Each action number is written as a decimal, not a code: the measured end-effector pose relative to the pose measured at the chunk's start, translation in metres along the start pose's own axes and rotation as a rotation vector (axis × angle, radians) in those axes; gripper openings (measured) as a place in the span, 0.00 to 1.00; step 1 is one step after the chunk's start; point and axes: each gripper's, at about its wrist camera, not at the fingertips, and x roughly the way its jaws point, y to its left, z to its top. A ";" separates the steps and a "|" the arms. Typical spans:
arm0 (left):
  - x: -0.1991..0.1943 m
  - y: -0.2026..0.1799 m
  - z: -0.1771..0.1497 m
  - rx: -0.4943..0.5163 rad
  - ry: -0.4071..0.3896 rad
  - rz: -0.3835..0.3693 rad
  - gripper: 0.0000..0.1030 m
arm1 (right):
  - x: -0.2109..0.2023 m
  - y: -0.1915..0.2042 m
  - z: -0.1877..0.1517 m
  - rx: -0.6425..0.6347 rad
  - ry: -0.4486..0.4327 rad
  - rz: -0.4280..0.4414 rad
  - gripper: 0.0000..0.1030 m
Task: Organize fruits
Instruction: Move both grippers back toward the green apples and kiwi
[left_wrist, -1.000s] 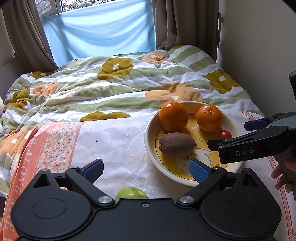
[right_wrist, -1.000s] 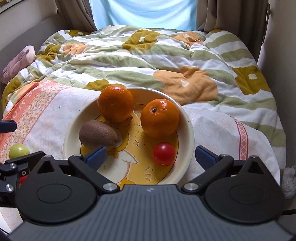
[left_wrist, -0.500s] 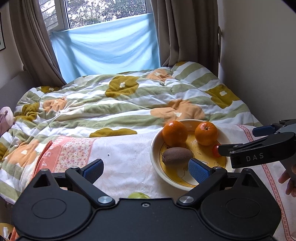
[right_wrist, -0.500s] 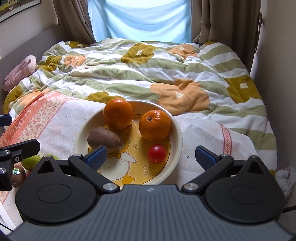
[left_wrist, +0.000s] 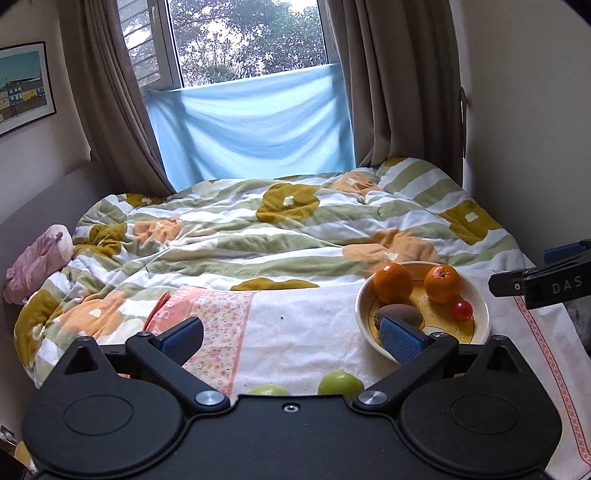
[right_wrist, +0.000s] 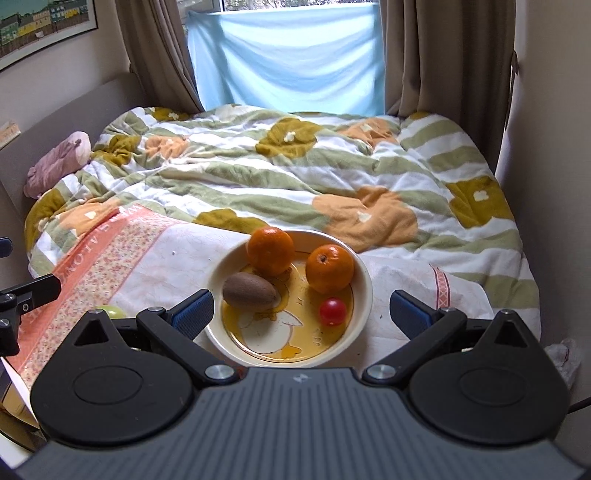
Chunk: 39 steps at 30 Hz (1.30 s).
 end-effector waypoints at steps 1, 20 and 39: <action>-0.005 0.006 -0.002 -0.002 -0.005 -0.009 1.00 | -0.005 0.003 0.000 0.001 -0.009 0.004 1.00; 0.002 0.089 -0.064 0.110 0.135 -0.204 1.00 | -0.018 0.115 -0.040 0.074 0.037 -0.020 1.00; 0.108 0.106 -0.123 0.336 0.220 -0.508 0.86 | 0.067 0.181 -0.105 0.144 0.139 -0.021 1.00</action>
